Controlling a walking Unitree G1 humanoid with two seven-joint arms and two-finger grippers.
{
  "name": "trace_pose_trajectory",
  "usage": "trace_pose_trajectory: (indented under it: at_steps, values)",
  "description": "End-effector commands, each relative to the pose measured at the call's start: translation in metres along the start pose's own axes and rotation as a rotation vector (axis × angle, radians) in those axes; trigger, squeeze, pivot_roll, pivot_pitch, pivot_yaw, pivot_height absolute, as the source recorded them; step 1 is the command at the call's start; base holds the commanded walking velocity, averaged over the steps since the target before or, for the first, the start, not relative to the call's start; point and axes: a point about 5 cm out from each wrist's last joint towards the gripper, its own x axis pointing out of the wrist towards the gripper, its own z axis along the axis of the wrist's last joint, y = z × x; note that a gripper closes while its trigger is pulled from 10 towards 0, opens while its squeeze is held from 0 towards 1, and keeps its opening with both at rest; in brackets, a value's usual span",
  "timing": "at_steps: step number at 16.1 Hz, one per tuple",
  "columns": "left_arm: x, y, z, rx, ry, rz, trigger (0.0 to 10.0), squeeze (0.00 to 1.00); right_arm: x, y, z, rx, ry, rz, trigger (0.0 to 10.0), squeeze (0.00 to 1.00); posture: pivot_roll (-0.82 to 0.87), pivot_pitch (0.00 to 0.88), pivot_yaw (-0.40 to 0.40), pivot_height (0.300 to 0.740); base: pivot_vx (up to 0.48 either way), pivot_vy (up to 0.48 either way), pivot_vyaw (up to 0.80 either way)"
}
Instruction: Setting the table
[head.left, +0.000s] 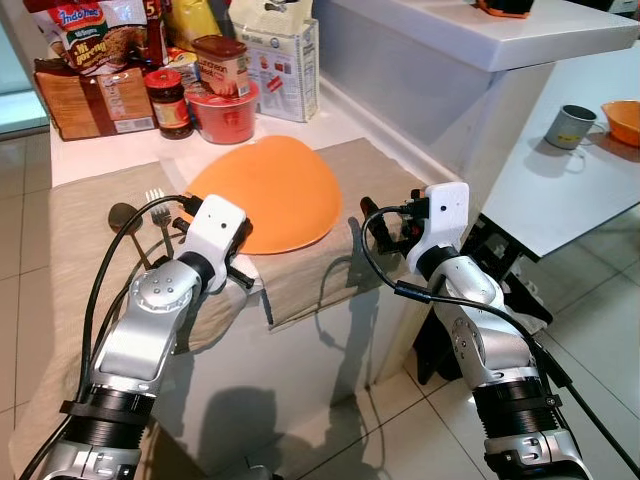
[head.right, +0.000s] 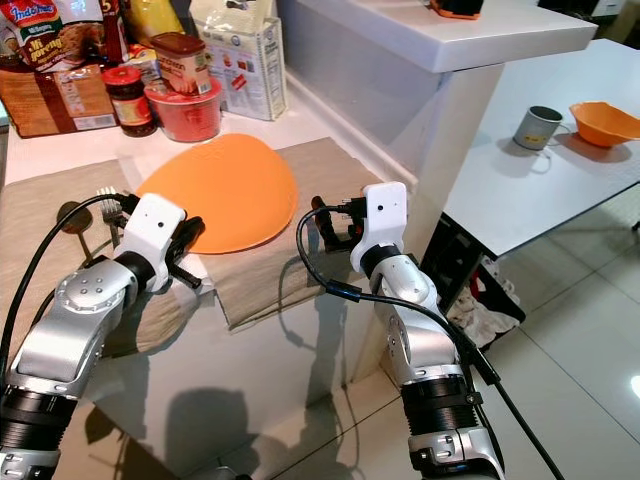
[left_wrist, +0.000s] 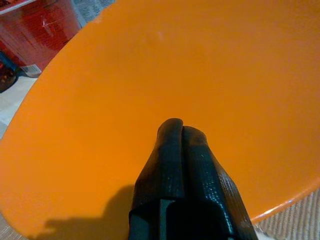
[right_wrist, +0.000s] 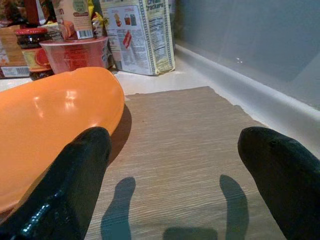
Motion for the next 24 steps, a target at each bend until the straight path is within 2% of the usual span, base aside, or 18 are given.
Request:
trace_pose_trajectory:
  at_steps: [1, 3, 6, 8, 10, 15, 21, 22, 23, 24]
  values:
    - [-0.001, -0.015, -0.035, -0.024, 0.157, -0.063, 10.0, 0.0, 0.001, -0.003, 0.001, 0.007, 0.003, -0.003, 10.0, 0.0, 0.04, 0.0, -0.02, 0.74, 0.0, 0.0, 0.0]
    - [0.0, -0.016, -0.035, -0.02, 0.156, -0.069, 10.0, 0.0, 0.003, -0.001, 0.0, 0.009, 0.007, 0.012, 10.0, 0.0, 0.04, 0.0, -0.021, 0.74, 0.0, 0.0, 0.0]
    - [0.002, -0.018, -0.034, -0.015, 0.141, -0.087, 10.0, 0.0, 0.012, 0.004, 0.0, 0.094, 0.019, 0.051, 10.0, 0.0, 0.04, 0.0, -0.018, 0.74, 0.0, 0.0, 0.0]
    - [0.003, -0.021, -0.033, -0.018, 0.124, -0.106, 10.0, 0.0, 0.027, 0.009, -0.002, 0.172, 0.037, 0.077, 10.0, 0.0, 0.04, 0.0, -0.016, 0.74, 0.0, 0.0, 0.0]
    - [0.003, -0.022, -0.031, -0.019, 0.119, -0.108, 10.0, 0.0, 0.033, 0.011, 0.0, 0.185, 0.035, 0.079, 10.0, 0.0, 0.05, 0.0, -0.019, 0.74, 0.0, 0.0, 0.0]
    - [0.0, -0.021, -0.029, -0.014, 0.103, -0.116, 10.0, 0.0, 0.046, 0.01, -0.009, 0.341, 0.077, 0.044, 10.0, 0.0, 0.07, 0.0, -0.018, 0.74, 0.0, 0.0, 0.0]
    - [0.001, -0.022, -0.019, -0.013, 0.044, -0.133, 10.0, 0.0, 0.056, 0.017, -0.011, 0.343, 0.085, 0.059, 10.0, 0.0, 0.07, 0.0, -0.017, 0.74, 0.0, 0.0, 0.0]
    - [0.003, -0.019, -0.005, -0.029, -0.033, -0.1, 10.0, 0.0, 0.057, 0.018, -0.008, 0.301, 0.061, 0.064, 10.0, 0.0, 0.07, 0.0, -0.022, 0.74, 0.0, 0.0, 0.0]
    - [0.005, -0.014, 0.014, -0.057, -0.127, -0.053, 10.0, 0.0, 0.056, 0.017, -0.002, 0.169, 0.01, 0.07, 10.0, 0.0, 0.07, 0.0, -0.022, 0.74, 0.0, 0.0, 0.0]
    - [0.007, -0.01, 0.022, -0.084, -0.172, -0.014, 10.0, 0.0, 0.055, 0.016, 0.001, 0.114, -0.018, 0.063, 10.0, 0.0, 0.07, 0.0, -0.021, 0.74, 0.0, 0.0, 0.0]
